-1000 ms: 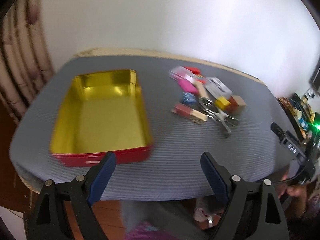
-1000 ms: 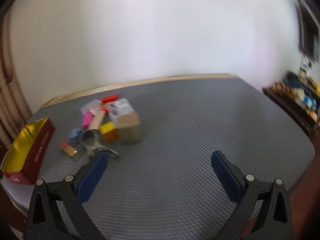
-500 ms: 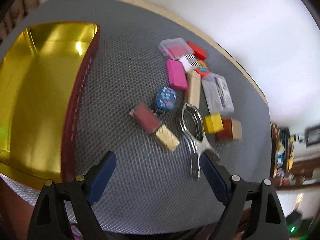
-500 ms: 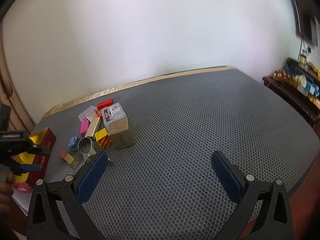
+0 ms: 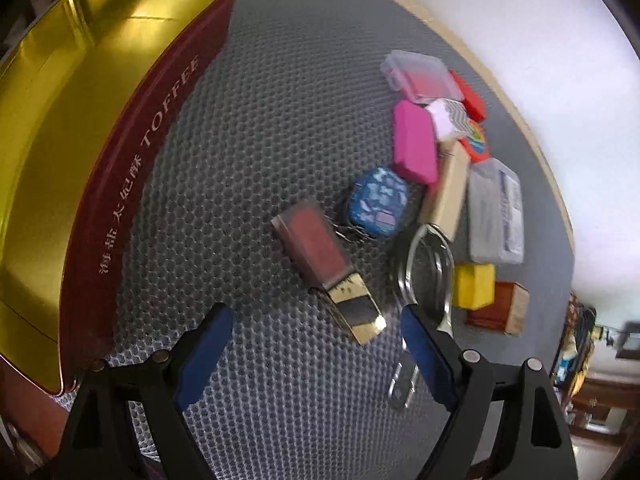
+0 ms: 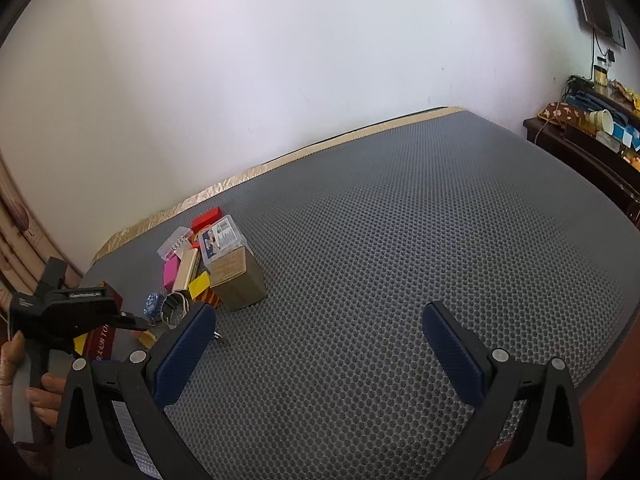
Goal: Organize rigid objects
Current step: 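Grasp the red-and-gold block with the left gripper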
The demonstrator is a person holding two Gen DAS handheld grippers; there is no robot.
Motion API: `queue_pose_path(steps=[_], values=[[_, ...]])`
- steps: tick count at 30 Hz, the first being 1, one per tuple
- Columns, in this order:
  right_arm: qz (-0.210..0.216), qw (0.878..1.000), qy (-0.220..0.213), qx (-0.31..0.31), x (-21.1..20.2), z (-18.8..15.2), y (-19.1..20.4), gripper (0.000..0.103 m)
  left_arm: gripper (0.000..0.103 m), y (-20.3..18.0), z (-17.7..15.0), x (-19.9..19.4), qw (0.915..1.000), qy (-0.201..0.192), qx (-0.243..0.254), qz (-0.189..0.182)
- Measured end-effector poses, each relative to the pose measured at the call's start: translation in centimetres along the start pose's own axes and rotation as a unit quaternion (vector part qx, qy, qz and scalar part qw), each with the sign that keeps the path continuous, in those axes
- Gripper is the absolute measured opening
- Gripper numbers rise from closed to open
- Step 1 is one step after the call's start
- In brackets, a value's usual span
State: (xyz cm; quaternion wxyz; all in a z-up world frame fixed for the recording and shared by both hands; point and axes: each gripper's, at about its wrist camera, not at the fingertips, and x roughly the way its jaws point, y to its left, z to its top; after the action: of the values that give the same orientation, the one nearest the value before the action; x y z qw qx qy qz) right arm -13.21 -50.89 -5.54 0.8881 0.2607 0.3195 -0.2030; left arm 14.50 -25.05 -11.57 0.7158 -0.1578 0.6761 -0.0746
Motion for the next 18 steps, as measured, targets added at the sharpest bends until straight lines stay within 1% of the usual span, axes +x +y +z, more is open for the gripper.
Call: queue_pose_path(steps=[2,3,4,6,7,8,9,11,15,17,18], values=[[0.001,1.000,0.004,0.004,0.2,0.0,-0.2,0.103,0.085,-0.1,0.1,0.2,1.0000,-0.002,-0.005,0.005],[0.001,1.000,0.006,0.006,0.3,0.0,-0.3,0.103,0.083,-0.2,0.2,0.1,0.9999,-0.004,-0.007,0.011],[0.001,1.000,0.008,0.007,0.4,0.0,-0.3,0.103,0.076,-0.4,0.2,0.1,0.9997,-0.009,-0.010,0.019],[0.001,1.000,0.010,0.010,0.5,0.1,-0.4,0.103,0.068,-0.7,0.2,0.1,0.9994,-0.013,-0.011,0.029],[0.002,1.000,0.010,0.012,0.5,0.1,-0.5,0.103,0.060,-0.8,0.3,0.2,0.9994,-0.015,-0.011,0.028],[0.002,1.000,0.011,0.014,0.6,0.1,-0.6,0.103,0.054,-1.0,0.5,0.2,0.9993,-0.015,-0.008,0.033],[0.003,1.000,0.012,0.016,0.6,0.1,-0.6,0.103,0.045,-1.2,0.7,0.4,0.9988,-0.014,-0.003,0.047],[0.005,1.000,0.013,0.019,0.6,0.1,-0.6,0.103,0.043,-2.1,1.6,0.6,0.9985,-0.011,0.002,0.054],[0.007,1.000,0.013,0.016,0.6,0.1,-0.5,0.103,0.043,-2.3,2.7,0.7,0.9989,-0.013,0.002,0.045],[0.007,1.000,0.015,0.016,0.6,0.0,-0.5,0.103,0.022,-1.5,2.5,0.3,0.9989,-0.022,0.013,0.040],[0.008,1.000,0.015,0.015,0.6,0.0,-0.5,0.103,0.020,0.2,1.6,-0.3,0.9988,-0.022,0.019,0.039]])
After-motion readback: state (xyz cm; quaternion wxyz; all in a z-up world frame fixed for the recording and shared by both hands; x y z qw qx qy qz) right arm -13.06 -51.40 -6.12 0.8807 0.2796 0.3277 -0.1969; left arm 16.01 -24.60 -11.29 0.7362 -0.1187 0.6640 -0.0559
